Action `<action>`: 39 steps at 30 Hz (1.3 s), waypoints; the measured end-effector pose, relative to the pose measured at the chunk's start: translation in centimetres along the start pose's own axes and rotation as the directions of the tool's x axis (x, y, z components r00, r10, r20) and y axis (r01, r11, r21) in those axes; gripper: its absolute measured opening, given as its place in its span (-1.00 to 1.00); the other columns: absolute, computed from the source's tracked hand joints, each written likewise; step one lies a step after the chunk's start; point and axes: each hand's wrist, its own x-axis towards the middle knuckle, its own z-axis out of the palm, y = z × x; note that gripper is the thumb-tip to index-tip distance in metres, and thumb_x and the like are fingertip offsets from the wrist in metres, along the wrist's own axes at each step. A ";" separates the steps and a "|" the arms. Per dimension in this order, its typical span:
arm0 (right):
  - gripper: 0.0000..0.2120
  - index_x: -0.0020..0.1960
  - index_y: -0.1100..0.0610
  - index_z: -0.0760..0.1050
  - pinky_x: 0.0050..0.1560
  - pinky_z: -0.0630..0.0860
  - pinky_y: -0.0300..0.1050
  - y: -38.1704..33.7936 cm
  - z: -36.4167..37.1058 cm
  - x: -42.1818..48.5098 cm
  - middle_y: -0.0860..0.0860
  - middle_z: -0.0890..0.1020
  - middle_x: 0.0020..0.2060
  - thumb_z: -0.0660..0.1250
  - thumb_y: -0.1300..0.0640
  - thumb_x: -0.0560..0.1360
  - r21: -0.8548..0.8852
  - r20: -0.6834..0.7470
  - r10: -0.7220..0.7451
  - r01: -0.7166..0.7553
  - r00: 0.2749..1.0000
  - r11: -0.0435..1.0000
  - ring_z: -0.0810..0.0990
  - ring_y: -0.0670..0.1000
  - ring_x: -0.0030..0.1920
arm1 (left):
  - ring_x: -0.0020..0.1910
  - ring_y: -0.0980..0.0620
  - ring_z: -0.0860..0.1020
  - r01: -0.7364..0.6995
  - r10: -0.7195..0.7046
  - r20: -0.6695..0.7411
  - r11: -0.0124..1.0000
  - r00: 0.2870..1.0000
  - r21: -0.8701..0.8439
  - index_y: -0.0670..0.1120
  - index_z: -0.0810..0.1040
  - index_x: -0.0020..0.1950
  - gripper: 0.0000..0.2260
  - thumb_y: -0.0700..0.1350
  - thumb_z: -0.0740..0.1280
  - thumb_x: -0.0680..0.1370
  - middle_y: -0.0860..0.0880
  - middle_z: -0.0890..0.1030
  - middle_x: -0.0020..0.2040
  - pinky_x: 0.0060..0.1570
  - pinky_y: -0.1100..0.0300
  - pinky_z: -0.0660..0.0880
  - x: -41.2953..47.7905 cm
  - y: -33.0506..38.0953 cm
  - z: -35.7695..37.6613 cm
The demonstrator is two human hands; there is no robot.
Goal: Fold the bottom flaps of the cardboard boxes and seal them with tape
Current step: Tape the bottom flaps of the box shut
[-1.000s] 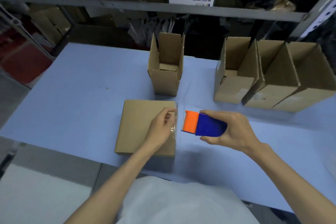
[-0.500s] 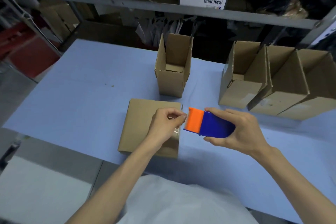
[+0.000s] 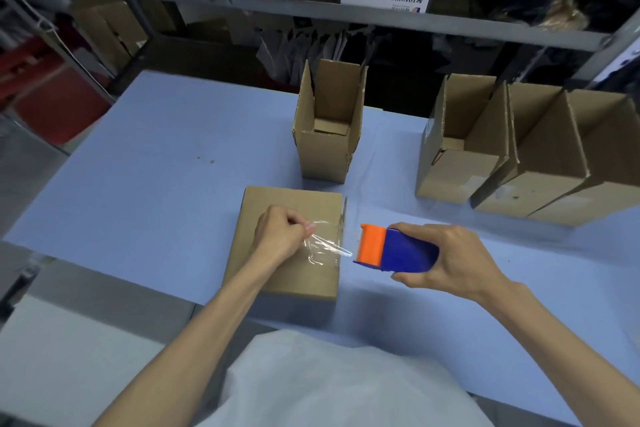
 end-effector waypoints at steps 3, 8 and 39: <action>-0.31 0.30 -0.10 0.45 -0.20 0.43 -0.41 0.3 0.0 0.5 -0.16 0.65 0.00 0.50 -0.27 0.23 -0.009 0.025 0.013 -0.012 1.000 1.000 0.57 -0.11 -0.12 | -0.29 0.04 0.58 0.012 -0.012 0.013 1.000 1.000 0.019 -0.03 0.59 -0.43 -0.77 -0.16 0.46 0.43 0.10 0.62 -0.35 -0.14 0.20 0.55 0.3 0.0 0.6; -0.32 0.28 -0.12 0.44 -0.27 0.36 -0.44 0.8 0.2 1.1 -0.16 0.65 -0.02 0.48 -0.30 0.23 -0.058 0.027 0.017 -0.016 0.999 0.998 0.56 -0.11 -0.15 | -0.29 0.04 0.58 0.011 -0.011 -0.010 1.000 1.000 0.005 -0.04 0.58 -0.43 -0.77 -0.17 0.45 0.43 0.12 0.62 -0.35 -0.14 0.19 0.56 0.8 -0.1 0.8; -0.22 0.37 -0.03 0.38 -0.19 0.38 -0.29 2.8 2.2 5.2 -0.08 0.61 0.16 0.46 -0.34 0.26 -0.182 0.138 0.066 -0.040 0.988 0.983 0.57 0.01 0.11 | -0.01 -0.04 0.57 -0.120 0.124 -0.119 0.992 0.985 0.045 -0.09 0.43 0.09 -0.62 -0.03 0.51 0.41 0.09 0.60 -0.32 -0.06 0.13 0.42 1.2 -2.2 3.0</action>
